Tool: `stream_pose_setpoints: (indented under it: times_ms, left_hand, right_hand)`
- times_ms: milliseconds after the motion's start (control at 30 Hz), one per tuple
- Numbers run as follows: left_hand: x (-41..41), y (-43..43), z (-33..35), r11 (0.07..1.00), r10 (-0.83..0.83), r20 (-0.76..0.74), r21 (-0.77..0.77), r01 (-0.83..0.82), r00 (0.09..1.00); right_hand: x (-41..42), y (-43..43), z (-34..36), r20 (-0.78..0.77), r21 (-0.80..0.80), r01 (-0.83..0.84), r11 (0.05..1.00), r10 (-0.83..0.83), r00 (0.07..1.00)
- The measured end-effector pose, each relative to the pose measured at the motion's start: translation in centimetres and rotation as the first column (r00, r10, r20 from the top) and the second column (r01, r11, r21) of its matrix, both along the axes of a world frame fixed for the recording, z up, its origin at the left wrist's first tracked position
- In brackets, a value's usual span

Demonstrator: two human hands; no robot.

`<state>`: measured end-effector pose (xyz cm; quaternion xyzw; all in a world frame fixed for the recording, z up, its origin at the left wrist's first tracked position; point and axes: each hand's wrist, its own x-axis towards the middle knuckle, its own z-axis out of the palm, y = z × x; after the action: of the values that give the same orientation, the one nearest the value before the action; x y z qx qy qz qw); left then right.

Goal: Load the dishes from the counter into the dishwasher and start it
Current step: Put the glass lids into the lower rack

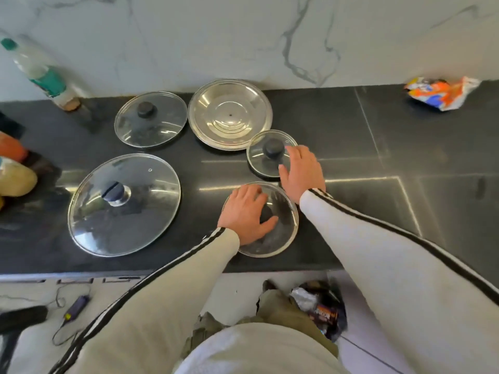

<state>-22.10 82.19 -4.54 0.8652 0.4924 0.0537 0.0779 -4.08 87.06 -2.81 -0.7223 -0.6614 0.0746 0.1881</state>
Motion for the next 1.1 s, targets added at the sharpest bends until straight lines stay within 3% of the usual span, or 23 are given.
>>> stream_pose_setpoints:
  times_ms: [133, 267, 400, 567, 767, 967, 1100]
  left_hand:
    - [0.4, 0.5, 0.0, 0.999, 0.023, 0.040, -0.043, -0.021, 0.999]
    - [0.4, 0.4, 0.4, 0.993, 0.065, 0.048, -0.102, -0.060, 0.997]
    - [0.3, 0.3, 0.4, 0.982, 0.117, 0.046, -0.154, -0.109, 0.992]
    - [0.1, 0.0, 0.5, 0.978, 0.125, 0.079, -0.177, -0.109, 0.989]
    - [-0.8, -1.1, 1.0, 0.984, 0.054, 0.103, -0.174, -0.036, 0.993]
    - [-3.1, -3.9, 1.4, 0.984, -0.090, 0.113, -0.141, 0.105, 0.989]
    - [-4.4, -6.9, 1.7, 0.949, -0.292, 0.101, -0.091, 0.301, 0.951]
  right_hand:
    - [-0.5, 5.2, 0.8, 0.052, -0.120, -0.096, 0.988, 0.103, 0.993]
    - [-1.9, 7.8, 0.8, 0.204, -0.281, -0.137, 0.950, 0.198, 0.959]
    - [-2.7, 8.1, 0.8, 0.214, -0.313, -0.099, 0.945, 0.171, 0.962]
    - [-2.1, 5.2, 0.5, 0.159, -0.254, -0.078, 0.964, 0.121, 0.980]
    - [-0.2, -0.1, 1.8, 0.145, -0.130, 0.071, 0.989, -0.052, 0.988]
    - [1.0, -8.9, 3.8, 0.078, 0.041, 0.244, 0.969, -0.246, 0.966]
    - [-1.2, -17.2, 3.5, 0.033, 0.156, 0.396, 0.905, -0.405, 0.914]
